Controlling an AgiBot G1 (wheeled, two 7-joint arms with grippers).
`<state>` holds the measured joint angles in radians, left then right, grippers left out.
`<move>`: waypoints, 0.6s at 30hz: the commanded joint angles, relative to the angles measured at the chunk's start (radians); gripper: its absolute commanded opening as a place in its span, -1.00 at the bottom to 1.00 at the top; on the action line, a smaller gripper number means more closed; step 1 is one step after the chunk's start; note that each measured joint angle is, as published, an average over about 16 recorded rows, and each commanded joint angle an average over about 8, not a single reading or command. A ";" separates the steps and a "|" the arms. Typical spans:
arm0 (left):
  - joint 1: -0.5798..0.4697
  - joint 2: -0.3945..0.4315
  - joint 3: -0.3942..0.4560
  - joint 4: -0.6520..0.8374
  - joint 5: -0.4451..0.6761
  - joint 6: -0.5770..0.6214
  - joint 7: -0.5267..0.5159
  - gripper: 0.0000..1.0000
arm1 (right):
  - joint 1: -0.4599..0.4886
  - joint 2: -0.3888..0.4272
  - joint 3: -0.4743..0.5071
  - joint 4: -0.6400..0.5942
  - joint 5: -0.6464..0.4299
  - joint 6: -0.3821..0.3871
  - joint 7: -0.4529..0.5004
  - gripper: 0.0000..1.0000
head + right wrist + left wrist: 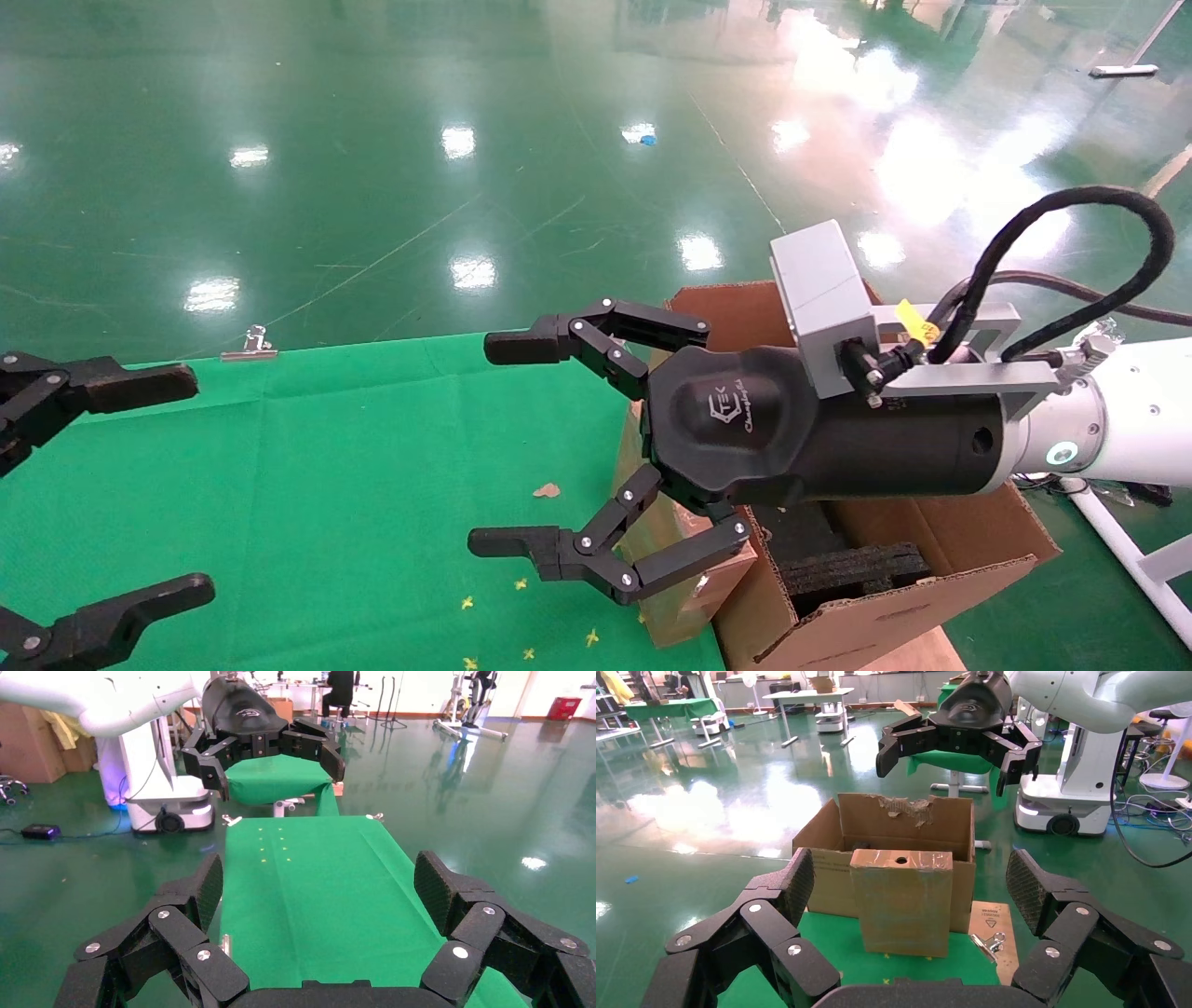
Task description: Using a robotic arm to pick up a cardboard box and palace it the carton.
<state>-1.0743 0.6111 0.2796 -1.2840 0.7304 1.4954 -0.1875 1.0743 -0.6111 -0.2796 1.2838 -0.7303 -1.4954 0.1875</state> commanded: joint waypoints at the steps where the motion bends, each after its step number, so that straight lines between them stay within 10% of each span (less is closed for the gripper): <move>1: 0.000 0.000 0.000 0.000 0.000 0.000 0.000 1.00 | 0.000 0.000 0.000 0.000 0.000 0.000 0.000 1.00; 18: 0.000 0.000 0.000 0.000 0.000 0.000 0.000 1.00 | 0.005 0.002 -0.009 0.004 -0.021 0.003 0.007 1.00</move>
<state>-1.0745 0.6111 0.2798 -1.2836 0.7303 1.4955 -0.1873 1.0931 -0.6098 -0.3015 1.2971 -0.7794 -1.4881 0.2062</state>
